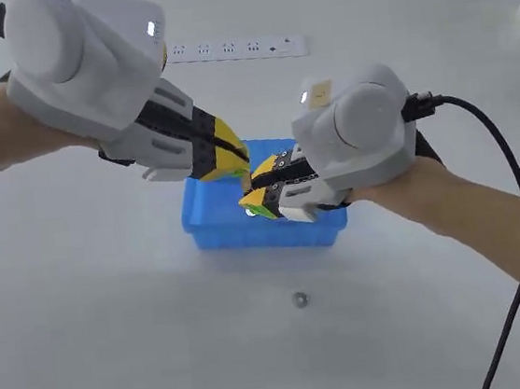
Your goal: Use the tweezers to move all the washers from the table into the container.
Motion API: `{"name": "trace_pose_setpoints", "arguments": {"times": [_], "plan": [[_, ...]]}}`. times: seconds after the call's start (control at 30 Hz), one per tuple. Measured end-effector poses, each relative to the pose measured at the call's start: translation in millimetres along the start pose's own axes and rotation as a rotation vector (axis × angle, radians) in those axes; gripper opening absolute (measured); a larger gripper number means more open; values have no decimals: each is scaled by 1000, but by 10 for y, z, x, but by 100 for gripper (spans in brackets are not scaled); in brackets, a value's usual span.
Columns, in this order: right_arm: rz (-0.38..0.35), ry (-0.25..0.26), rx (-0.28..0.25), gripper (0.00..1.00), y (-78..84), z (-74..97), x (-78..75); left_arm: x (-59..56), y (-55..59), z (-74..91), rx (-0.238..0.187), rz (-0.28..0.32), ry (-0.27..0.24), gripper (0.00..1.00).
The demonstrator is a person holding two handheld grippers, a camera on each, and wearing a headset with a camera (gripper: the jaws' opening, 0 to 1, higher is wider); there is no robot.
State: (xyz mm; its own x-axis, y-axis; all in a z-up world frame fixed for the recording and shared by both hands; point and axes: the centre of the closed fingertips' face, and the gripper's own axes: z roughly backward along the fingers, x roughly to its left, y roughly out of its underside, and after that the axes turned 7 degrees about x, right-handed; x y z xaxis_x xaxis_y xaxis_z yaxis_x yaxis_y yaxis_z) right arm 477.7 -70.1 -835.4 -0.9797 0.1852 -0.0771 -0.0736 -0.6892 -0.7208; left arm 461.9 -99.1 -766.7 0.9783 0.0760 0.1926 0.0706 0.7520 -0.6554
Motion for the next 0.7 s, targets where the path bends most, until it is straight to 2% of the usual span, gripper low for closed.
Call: {"name": "trace_pose_setpoints", "arguments": {"times": [0.1,0.23,0.37,0.57,0.7], "plan": [[10,10,-7,13,-24,59,20,-27,-66,57,-1,-14,-1,6],[-6,25,-57,13,-156,197,38,-67,-161,132,4,-46,-4,6],[-15,20,-103,13,-278,327,112,-129,-310,218,-1,-85,-9,6],[19,26,-115,12,-346,470,274,-218,-391,280,0,-127,-11,6],[50,29,-103,11,-306,547,396,-345,-427,313,-1,-135,-7,6]]}}
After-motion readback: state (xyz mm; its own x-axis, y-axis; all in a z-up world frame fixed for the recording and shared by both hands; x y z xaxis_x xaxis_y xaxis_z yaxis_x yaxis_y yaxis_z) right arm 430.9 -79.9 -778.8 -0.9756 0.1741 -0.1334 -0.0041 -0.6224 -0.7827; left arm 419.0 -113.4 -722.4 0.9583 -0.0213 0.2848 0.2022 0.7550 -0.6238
